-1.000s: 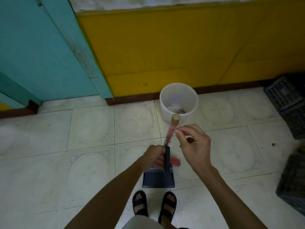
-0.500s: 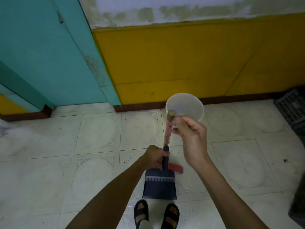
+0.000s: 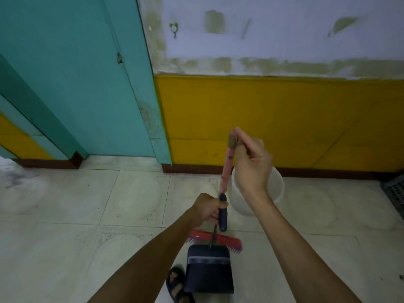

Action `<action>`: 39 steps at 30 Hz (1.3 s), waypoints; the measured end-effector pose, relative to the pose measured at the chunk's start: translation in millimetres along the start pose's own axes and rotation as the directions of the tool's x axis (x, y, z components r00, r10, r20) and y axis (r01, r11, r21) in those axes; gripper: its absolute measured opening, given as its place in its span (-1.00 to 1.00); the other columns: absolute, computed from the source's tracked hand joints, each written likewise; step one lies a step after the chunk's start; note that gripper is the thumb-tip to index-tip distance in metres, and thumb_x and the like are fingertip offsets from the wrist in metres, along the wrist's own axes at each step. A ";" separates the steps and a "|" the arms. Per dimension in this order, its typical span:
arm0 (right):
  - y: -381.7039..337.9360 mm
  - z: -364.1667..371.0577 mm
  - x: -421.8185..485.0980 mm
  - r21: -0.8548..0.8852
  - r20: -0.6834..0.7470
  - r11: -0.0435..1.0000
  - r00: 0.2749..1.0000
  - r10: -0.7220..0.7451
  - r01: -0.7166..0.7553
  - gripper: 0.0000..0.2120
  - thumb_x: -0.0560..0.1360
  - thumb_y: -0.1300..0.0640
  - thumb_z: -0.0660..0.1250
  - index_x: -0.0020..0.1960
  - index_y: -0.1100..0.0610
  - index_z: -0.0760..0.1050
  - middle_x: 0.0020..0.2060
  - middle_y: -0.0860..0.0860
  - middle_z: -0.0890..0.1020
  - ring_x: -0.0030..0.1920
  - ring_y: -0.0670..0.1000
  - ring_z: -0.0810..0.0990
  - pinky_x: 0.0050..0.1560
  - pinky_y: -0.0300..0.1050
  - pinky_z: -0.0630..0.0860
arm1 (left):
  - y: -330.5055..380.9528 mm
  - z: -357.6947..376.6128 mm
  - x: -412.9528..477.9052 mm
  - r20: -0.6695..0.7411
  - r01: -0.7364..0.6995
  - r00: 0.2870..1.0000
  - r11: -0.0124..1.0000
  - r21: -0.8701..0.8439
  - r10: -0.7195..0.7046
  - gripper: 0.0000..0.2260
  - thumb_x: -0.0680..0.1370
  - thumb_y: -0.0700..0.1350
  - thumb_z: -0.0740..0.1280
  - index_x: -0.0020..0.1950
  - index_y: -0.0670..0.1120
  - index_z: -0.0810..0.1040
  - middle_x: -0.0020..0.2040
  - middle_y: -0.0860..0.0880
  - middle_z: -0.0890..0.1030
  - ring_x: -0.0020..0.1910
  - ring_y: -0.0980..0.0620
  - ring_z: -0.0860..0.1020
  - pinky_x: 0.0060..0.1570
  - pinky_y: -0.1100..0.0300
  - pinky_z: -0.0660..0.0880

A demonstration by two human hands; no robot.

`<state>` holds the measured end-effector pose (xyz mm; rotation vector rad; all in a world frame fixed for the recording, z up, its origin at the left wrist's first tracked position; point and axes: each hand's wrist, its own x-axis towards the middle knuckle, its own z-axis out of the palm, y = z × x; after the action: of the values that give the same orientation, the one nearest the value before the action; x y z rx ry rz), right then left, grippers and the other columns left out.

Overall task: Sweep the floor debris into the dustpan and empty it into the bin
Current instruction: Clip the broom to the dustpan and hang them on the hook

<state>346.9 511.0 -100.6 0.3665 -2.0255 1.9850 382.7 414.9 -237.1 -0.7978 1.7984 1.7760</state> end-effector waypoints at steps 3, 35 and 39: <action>8.7 31.6 31.3 -0.047 -0.013 0.998 0.999 -0.044 0.043 -0.73 0.55 0.34 0.30 0.14 0.10 0.63 -0.12 -0.31 0.66 0.07 -0.02 0.57 0.03 -0.22 0.54 | 22.8 -32.0 16.6 -0.002 -0.033 0.999 0.999 0.010 0.033 -0.84 0.48 -0.15 0.44 -0.07 -0.24 0.61 -0.22 -0.12 0.70 -0.27 -0.04 0.68 -0.17 0.09 0.65; 89.0 281.0 380.2 -0.077 0.417 0.971 0.877 0.238 -0.227 -0.84 0.59 0.30 0.27 -0.11 0.22 0.60 -0.37 0.08 0.52 -0.44 -0.02 0.47 -0.33 -0.14 0.48 | 222.5 -273.6 230.2 -0.138 -0.008 0.990 0.996 0.084 0.020 -0.82 0.42 -0.13 0.46 -0.31 -0.14 0.53 -0.24 -0.09 0.62 -0.24 -0.01 0.58 -0.16 0.16 0.49; 100.3 308.9 406.7 -0.136 0.406 0.978 0.891 0.203 -0.161 -0.82 0.57 0.32 0.28 -0.14 0.21 0.61 -0.37 0.07 0.56 -0.46 -0.08 0.45 -0.42 -0.23 0.43 | 236.9 -298.0 257.1 -0.107 0.010 0.994 0.999 0.052 -0.004 -0.75 0.37 -0.12 0.47 -0.06 -0.26 0.62 -0.04 -0.22 0.69 -0.02 -0.16 0.66 0.09 -0.15 0.58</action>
<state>-74.8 210.7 -47.5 0.6497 -2.4930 2.0376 51.6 96.4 -236.9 -0.8923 1.8997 1.7036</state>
